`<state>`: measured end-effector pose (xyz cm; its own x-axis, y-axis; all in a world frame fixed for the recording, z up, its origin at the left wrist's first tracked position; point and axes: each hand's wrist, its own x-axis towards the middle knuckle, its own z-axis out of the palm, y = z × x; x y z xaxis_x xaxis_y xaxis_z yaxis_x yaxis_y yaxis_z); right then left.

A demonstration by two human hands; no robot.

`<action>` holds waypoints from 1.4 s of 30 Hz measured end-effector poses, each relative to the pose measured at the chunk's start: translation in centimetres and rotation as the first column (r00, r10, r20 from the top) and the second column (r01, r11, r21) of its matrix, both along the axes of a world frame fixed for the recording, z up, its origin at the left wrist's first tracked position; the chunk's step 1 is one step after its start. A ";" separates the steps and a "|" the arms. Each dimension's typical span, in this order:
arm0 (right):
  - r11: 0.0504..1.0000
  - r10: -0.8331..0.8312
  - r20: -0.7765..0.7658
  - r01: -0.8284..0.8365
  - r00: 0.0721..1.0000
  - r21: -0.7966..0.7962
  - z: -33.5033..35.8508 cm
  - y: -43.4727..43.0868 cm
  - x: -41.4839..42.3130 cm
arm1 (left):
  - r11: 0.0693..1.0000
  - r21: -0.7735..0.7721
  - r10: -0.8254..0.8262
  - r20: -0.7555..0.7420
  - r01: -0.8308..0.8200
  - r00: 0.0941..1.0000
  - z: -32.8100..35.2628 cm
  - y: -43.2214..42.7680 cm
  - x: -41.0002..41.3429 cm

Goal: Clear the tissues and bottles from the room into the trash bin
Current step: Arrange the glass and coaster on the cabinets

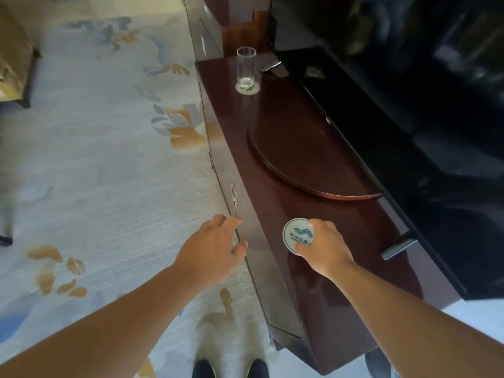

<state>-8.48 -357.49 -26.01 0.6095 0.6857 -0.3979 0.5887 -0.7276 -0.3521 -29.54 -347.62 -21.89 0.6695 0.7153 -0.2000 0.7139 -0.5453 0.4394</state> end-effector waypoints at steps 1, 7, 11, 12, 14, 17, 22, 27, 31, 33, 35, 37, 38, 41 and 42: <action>1.000 0.002 0.009 -0.002 1.000 -0.020 -0.2 0.3 0.1 | 1.000 -0.007 -0.002 -0.002 0.002 1.000 -0.2 0.2 0.1; 0.982 0.109 0.133 -0.086 0.985 -0.168 -1.0 1.1 1.0 | 1.000 -0.021 -0.007 0.008 0.007 1.000 -1.1 1.0 0.6; 0.971 0.082 0.111 -0.055 0.990 -0.231 -1.0 1.8 1.7 | 1.000 -0.029 -0.006 0.002 0.006 1.000 -1.3 0.9 0.9; 0.974 0.077 0.106 -0.052 0.991 -0.220 -0.9 2.0 1.7 | 1.000 -0.028 -0.005 0.003 0.005 1.000 -1.3 0.9 0.9; 0.985 0.067 0.111 -0.048 0.991 -0.167 -0.9 2.0 1.5 | 1.000 -0.022 -0.003 0.004 0.003 1.000 -1.2 0.9 0.9; 0.998 0.002 0.108 0.004 0.994 -0.055 -0.6 1.9 1.5 | 1.000 -0.013 0.010 -0.004 -0.010 1.000 -0.6 0.9 0.9; 0.999 0.040 0.055 -0.040 0.998 -0.003 0.9 1.6 2.3 | 0.999 0.032 0.033 0.012 -0.033 0.999 1.6 0.8 1.0; 0.989 0.134 0.005 -0.134 0.991 0.061 4.4 2.4 2.1 | 0.993 0.099 0.057 0.037 -0.061 0.998 5.2 1.0 0.8; 0.968 0.168 -0.028 -0.160 0.985 0.194 8.2 4.3 1.5 | 0.984 0.159 0.078 0.049 -0.085 0.996 8.9 1.7 0.3; 0.949 0.203 0.008 -0.199 0.979 0.244 10.6 5.6 1.3 | 0.974 0.202 0.088 0.061 -0.099 0.994 11.0 2.6 0.1; 0.930 0.227 0.031 -0.226 0.973 0.290 13.0 7.0 1.0 | 0.963 0.240 0.102 0.090 -0.121 0.991 12.8 3.7 -0.1; 0.914 0.236 0.043 -0.237 0.971 0.330 15.2 8.4 0.7 | 0.954 0.266 0.109 0.112 -0.136 0.988 14.4 4.9 -0.4; 0.905 0.240 0.048 -0.242 0.969 0.350 16.0 9.1 0.5 | 0.951 0.274 0.110 0.122 -0.140 0.986 15.0 5.5 -0.6; 0.881 0.258 0.062 -0.261 0.964 0.395 18.0 11.5 -0.4 | 0.944 0.292 0.112 0.158 -0.154 0.981 16.1 7.9 -1.3; 0.877 0.262 0.066 -0.266 0.963 0.401 18.5 12.4 -0.7 | 0.942 0.295 0.112 0.168 -0.159 0.979 16.4 8.9 -1.6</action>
<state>-9.22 -345.08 -7.51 0.3855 0.9214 -0.0486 0.7441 -0.3416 -0.5742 -31.16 -338.75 -5.54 0.5671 0.8124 0.1357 0.7306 -0.5723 0.3726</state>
